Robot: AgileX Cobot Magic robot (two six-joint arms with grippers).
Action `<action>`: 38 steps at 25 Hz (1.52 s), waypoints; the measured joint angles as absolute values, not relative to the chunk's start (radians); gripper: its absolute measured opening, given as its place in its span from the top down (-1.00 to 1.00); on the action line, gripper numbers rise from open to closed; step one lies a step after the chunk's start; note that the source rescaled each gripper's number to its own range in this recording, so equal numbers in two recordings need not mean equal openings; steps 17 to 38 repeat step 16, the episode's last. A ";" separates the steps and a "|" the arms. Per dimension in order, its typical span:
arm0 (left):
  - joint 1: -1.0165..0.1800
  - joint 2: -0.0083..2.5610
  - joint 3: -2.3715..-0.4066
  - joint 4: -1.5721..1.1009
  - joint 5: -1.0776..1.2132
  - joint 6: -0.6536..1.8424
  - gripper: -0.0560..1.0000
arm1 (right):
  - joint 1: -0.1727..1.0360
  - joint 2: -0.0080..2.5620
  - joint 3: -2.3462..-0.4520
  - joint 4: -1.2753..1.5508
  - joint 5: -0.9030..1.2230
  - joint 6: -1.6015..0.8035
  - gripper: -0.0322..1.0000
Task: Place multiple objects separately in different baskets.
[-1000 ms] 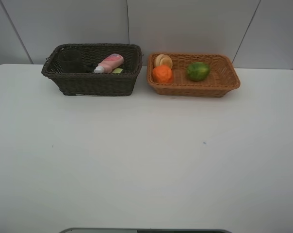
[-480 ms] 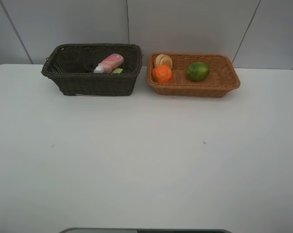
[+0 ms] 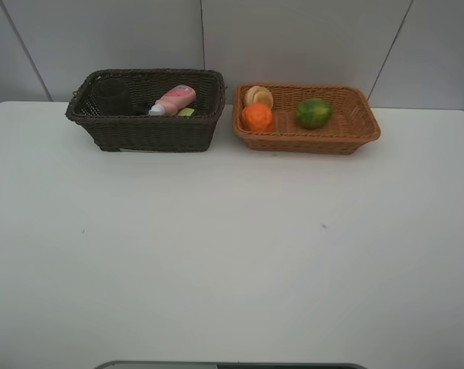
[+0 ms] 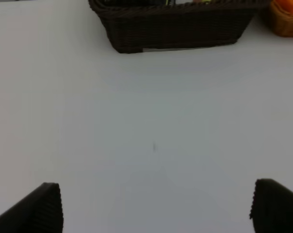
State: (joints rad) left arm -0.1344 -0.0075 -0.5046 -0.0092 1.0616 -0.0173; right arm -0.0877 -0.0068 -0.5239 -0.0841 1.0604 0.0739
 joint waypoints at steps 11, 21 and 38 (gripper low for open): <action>-0.043 -0.007 -0.505 -0.009 1.062 -0.017 -0.99 | -0.088 -0.007 -0.524 -0.084 1.060 0.074 -0.52; -0.043 -0.007 -0.505 -0.009 1.062 -0.017 -0.99 | -0.088 -0.007 -0.524 -0.084 1.060 0.074 -0.52; -0.043 -0.007 -0.505 -0.009 1.062 -0.017 -0.99 | -0.088 -0.007 -0.524 -0.084 1.060 0.074 -0.52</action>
